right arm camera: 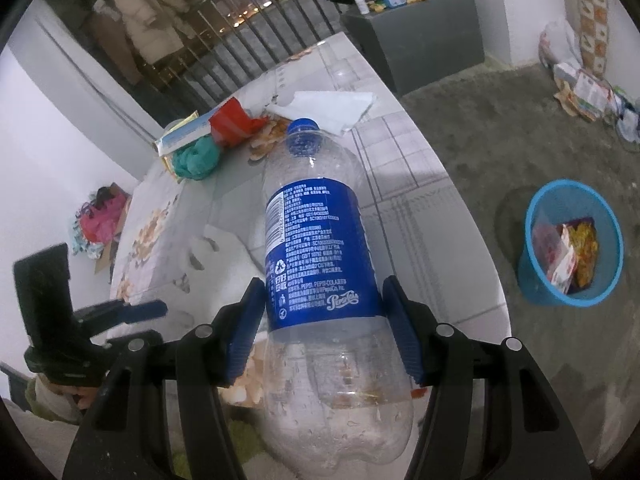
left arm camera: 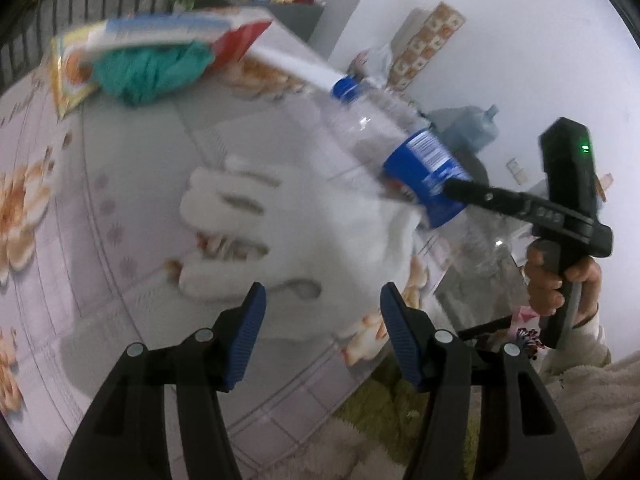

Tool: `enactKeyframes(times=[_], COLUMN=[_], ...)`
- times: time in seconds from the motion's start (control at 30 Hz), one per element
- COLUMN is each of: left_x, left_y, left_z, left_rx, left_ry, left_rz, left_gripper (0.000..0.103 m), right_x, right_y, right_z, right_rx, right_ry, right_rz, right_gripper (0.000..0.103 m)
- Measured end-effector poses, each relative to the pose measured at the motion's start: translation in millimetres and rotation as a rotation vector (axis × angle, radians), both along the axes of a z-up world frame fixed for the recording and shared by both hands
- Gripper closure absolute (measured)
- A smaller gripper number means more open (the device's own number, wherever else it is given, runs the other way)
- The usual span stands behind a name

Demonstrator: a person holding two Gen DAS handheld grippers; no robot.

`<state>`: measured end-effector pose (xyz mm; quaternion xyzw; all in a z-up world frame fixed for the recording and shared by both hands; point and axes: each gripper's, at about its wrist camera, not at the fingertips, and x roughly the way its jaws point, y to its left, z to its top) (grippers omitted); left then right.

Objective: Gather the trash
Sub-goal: 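Grasp the white glove with the left gripper while the right gripper holds the Pepsi bottle, then carry the glove and bottle to the blue wastebasket and open both grippers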

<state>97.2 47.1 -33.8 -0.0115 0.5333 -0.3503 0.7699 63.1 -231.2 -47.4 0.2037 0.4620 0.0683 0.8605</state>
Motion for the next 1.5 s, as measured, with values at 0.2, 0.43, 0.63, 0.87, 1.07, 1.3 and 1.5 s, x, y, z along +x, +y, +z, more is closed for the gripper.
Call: enactKeyframes(times=[0.2,0.43,0.63,0.87,1.07,1.3,1.5], left_x=[16,39,47,42,37,36,36], left_y=[5,7,1,-20,-35,-48,-52], left_z=[-14,-17,-15,-15,-18,-22,-19], left_rx=[-0.041,-0.076,-0.061,0.083,0.186,0.206,0.19], left_ry=[0.063,0.031,-0.011,-0.146,-0.249,-0.294,-0.306], left_rz=[0.043,0.131,0.136,0.114,0.079,0.033,0.014], left_gripper=[0.045,0.046,0.046,0.052,0.062,0.083,0.094], right_x=[-3,-4,-1,5,16,23,21], right_y=[3,6,6,7,6,8,8], right_z=[1,2,2,3,2,-5,-4], right_rx=[-0.012,-0.019,-0.015,-0.024,-0.015,0.022,0.03], right_ry=[0.002,0.011,0.022,0.022,0.037,0.06,0.05], right_rz=[-0.002,-0.006,0.004,0.005,0.008,0.028,0.026], right_gripper=[0.046,0.046,0.042,0.038,0.037,0.039,0.046])
